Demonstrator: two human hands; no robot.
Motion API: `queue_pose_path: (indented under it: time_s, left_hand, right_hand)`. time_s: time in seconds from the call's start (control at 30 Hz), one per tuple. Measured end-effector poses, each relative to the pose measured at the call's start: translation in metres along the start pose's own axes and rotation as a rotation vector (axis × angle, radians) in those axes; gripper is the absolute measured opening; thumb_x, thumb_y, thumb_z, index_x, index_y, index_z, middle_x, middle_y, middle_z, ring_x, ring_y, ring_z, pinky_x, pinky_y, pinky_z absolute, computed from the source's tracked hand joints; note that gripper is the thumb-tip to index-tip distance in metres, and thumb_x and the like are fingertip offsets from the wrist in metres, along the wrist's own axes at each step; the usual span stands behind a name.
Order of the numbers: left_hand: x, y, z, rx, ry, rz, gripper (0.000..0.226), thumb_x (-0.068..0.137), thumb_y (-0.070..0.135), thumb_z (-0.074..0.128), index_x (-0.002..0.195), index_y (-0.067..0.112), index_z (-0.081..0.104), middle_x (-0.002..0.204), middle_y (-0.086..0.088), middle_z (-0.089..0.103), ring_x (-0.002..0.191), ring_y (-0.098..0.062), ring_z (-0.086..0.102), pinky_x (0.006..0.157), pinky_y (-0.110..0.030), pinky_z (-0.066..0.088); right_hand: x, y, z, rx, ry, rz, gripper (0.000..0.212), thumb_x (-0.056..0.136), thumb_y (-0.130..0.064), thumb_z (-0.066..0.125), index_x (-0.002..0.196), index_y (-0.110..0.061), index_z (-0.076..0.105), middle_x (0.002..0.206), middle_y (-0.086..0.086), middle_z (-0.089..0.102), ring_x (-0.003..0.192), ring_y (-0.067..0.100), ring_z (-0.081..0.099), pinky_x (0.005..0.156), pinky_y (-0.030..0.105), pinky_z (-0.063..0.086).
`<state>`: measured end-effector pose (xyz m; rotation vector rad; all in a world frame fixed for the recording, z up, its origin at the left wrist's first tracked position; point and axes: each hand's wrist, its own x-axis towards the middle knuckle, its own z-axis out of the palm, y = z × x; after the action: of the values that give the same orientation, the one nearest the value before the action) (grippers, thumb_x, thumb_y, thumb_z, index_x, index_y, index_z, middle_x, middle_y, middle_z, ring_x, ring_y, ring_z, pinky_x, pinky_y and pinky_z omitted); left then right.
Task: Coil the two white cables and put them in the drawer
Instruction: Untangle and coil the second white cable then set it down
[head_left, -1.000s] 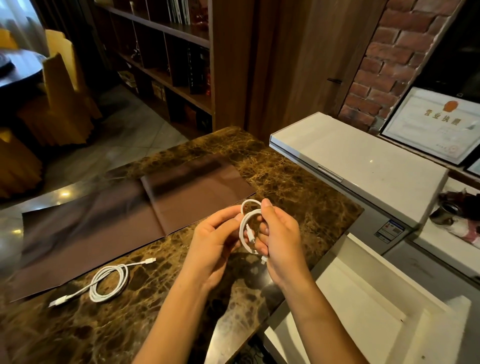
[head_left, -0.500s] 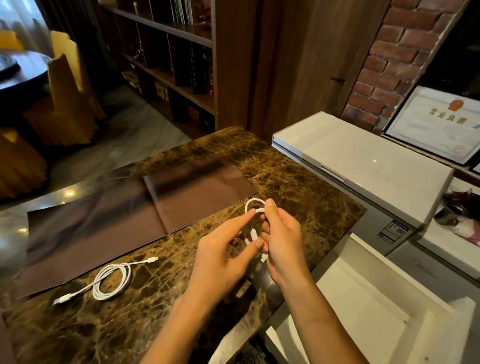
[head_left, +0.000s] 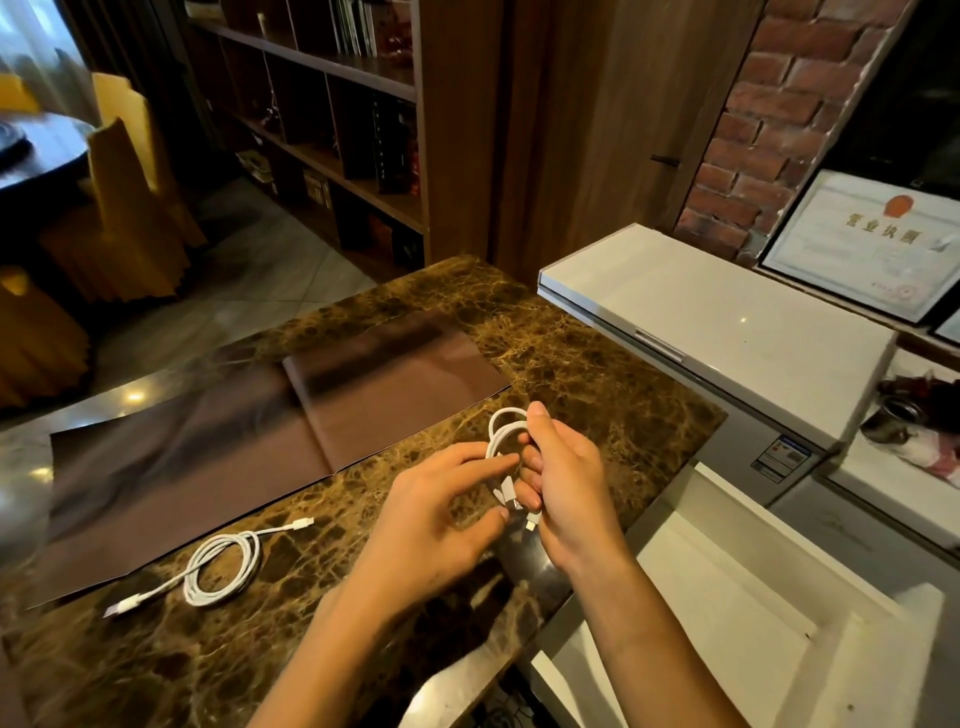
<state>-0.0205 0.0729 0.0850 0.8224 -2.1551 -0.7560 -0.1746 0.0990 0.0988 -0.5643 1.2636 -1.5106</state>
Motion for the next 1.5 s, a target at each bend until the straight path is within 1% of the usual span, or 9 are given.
queue_pose_path:
  time_s: [0.17,0.3,0.57,0.73,0.93,1.1,1.27,1.4,1.5]
  left_hand:
    - [-0.001,-0.004,-0.009,0.015,-0.088,0.001,0.048,0.083,0.041,0.078,0.129,0.036,0.067,0.125,0.025,0.066,0.119,0.005,0.060,0.101,-0.029,0.053]
    - [-0.002,-0.008,-0.012,0.065,-0.089,0.010,0.043,0.085,0.039,0.075,0.126,0.040,0.067,0.124,0.024,0.068,0.116,0.006,0.062,0.098,-0.033,0.055]
    - [-0.010,-0.011,-0.002,-0.005,0.104,-0.025,0.031,0.092,0.042,0.061,0.121,0.042,0.070,0.124,0.022,0.062,0.120,-0.005,0.056,0.098,-0.032,0.052]
    - [-0.012,-0.007,0.005,-0.231,0.355,-0.072,0.021,0.093,0.030,0.067,0.109,0.023,0.079,0.114,0.005,0.063,0.103,-0.019,0.064,0.081,-0.016,0.051]
    - [-0.016,-0.008,0.001,-0.532,0.567,-0.211,0.022,0.094,0.040,0.065,0.095,0.023,0.080,0.108,0.001,0.069,0.090,-0.019,0.064,0.079,-0.040,0.053]
    - [-0.008,-0.002,0.011,-0.933,0.755,-0.418,0.026,0.089,0.044,0.071,0.095,0.020,0.081,0.086,0.003,0.065,0.074,-0.008,0.056,0.068,-0.020,0.050]
    - [-0.004,0.004,0.029,-0.699,0.428,-0.455,0.037,0.089,0.048,0.059,0.115,0.028,0.074,0.091,0.007,0.074,0.079,-0.006,0.067,0.069,-0.020,0.054]
    - [-0.003,0.002,0.029,-0.586,0.376,-0.415,0.029,0.098,0.041,0.052,0.096,0.026,0.076,0.067,-0.002,0.073,0.048,-0.007,0.058,0.043,-0.016,0.046]
    - [-0.003,-0.003,0.024,-0.549,0.353,-0.374,0.027,0.102,0.033,0.052,0.094,0.026,0.077,0.065,-0.004,0.074,0.044,-0.009,0.060,0.041,-0.016,0.047]
  right_hand:
    - [-0.005,0.002,0.002,0.011,-0.001,0.017,0.040,0.105,-0.035,0.053,0.102,0.002,0.065,0.054,-0.007,0.053,0.042,0.003,0.038,0.036,0.018,0.029]
    - [-0.007,0.004,0.004,0.013,-0.014,0.022,0.039,0.105,-0.035,0.053,0.102,0.001,0.065,0.055,-0.006,0.050,0.043,0.003,0.036,0.036,0.018,0.027]
    - [-0.005,0.002,0.004,0.059,-0.040,0.039,0.034,0.105,-0.036,0.052,0.088,-0.006,0.059,0.051,-0.006,0.047,0.040,0.006,0.034,0.035,0.018,0.030]
    - [-0.003,0.001,0.005,0.042,-0.026,0.021,0.034,0.104,-0.034,0.055,0.079,-0.012,0.057,0.049,-0.010,0.042,0.039,0.004,0.032,0.036,0.019,0.027]
    - [-0.007,-0.009,0.006,0.039,-0.121,-0.020,0.045,0.102,-0.033,0.060,0.058,-0.025,0.069,0.050,-0.011,0.046,0.041,0.004,0.034,0.037,0.020,0.029]
    - [-0.010,-0.005,0.018,0.002,-0.146,-0.072,0.039,0.103,-0.032,0.058,0.066,-0.020,0.065,0.053,-0.009,0.043,0.042,0.005,0.032,0.037,0.020,0.027]
    - [-0.006,0.000,0.017,-0.031,-0.085,-0.052,0.035,0.105,-0.032,0.053,0.082,-0.007,0.062,0.055,-0.003,0.050,0.042,0.004,0.040,0.036,0.018,0.032]
    - [-0.007,0.000,0.013,-0.049,-0.157,-0.042,0.040,0.106,-0.035,0.050,0.086,-0.004,0.064,0.060,0.006,0.056,0.043,0.011,0.048,0.038,0.022,0.042]
    - [-0.006,0.000,0.009,-0.012,-0.197,-0.007,0.043,0.107,-0.036,0.049,0.077,-0.011,0.067,0.056,0.001,0.058,0.043,0.010,0.051,0.040,0.025,0.046]
